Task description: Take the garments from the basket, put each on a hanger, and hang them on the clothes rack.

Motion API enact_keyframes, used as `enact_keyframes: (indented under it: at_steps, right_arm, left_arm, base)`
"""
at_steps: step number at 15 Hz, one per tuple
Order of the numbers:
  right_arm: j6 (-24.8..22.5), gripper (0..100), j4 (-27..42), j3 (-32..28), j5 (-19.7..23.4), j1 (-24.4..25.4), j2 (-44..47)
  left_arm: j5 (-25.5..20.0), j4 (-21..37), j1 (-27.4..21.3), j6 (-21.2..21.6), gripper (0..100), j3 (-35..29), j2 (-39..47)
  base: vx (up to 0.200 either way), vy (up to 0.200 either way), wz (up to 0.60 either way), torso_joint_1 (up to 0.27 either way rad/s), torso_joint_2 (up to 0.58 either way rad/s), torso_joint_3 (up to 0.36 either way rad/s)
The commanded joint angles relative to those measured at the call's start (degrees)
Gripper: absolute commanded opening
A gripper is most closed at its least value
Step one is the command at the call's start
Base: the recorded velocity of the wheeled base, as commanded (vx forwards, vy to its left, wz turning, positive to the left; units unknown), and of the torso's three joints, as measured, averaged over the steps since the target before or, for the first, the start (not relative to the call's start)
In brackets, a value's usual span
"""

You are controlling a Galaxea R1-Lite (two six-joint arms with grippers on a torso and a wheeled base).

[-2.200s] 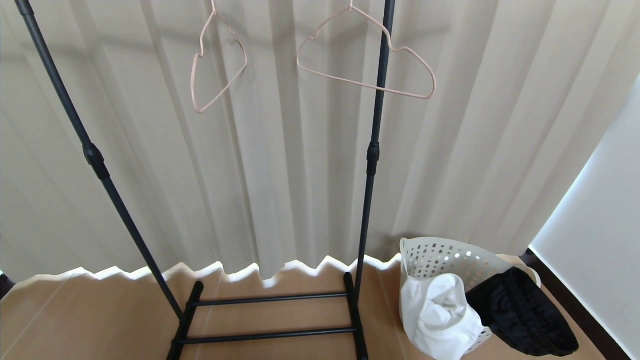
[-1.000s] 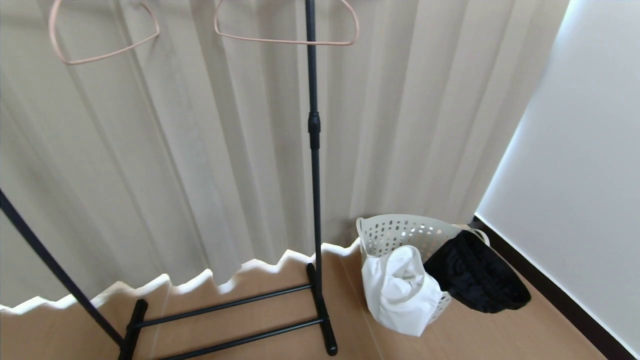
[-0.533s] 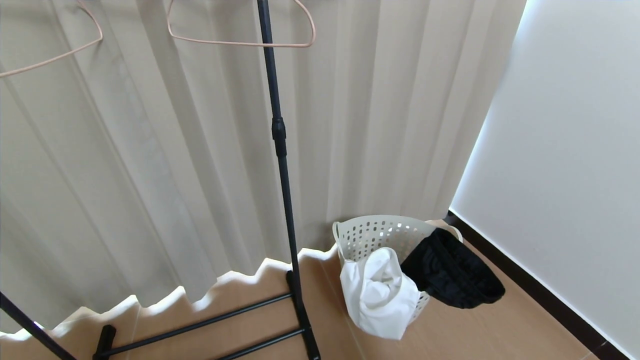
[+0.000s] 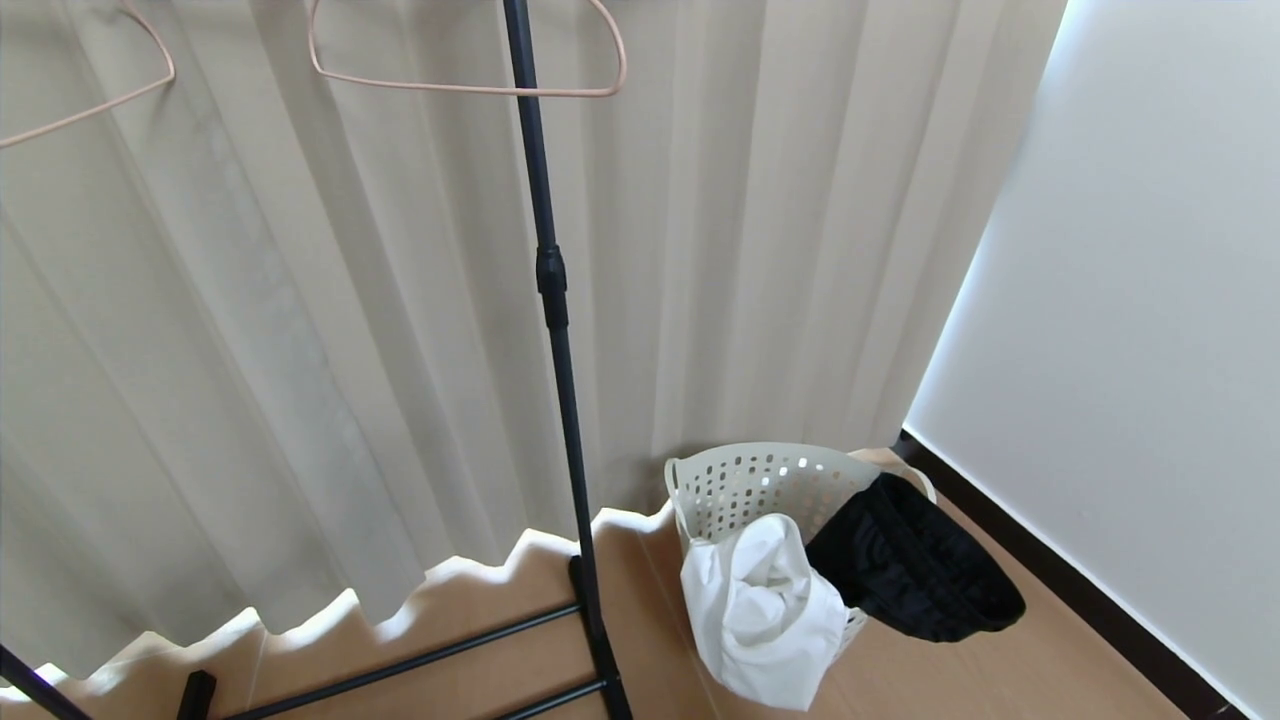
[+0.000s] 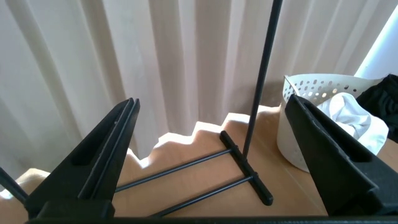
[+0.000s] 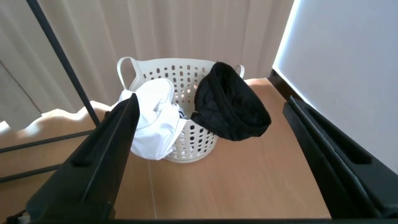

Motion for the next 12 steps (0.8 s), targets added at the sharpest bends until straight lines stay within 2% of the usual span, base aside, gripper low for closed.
enact_keyframes:
  at_steps: [1,8,12]
  right_arm:
    - [0.0,100,0.0,0.0,0.0,0.0,0.0]
    - [0.0,100,0.0,0.0,0.0,0.0,0.0]
    - [0.0,100,0.0,0.0,0.0,0.0,0.0]
  left_arm:
    - [0.1,0.0,0.0,0.0,100,0.0,0.0]
    - [-0.1,0.0,0.0,0.2,100,0.0,0.1]
    - [0.0,0.0,0.0,0.1,100,0.0,0.1]
  base:
    - [0.000,0.000,0.00,0.000,0.00,0.000]
    - [0.000,0.000,0.00,0.000,0.00,0.000]
    - [0.000,0.000,0.00,0.005,0.00,-0.139]
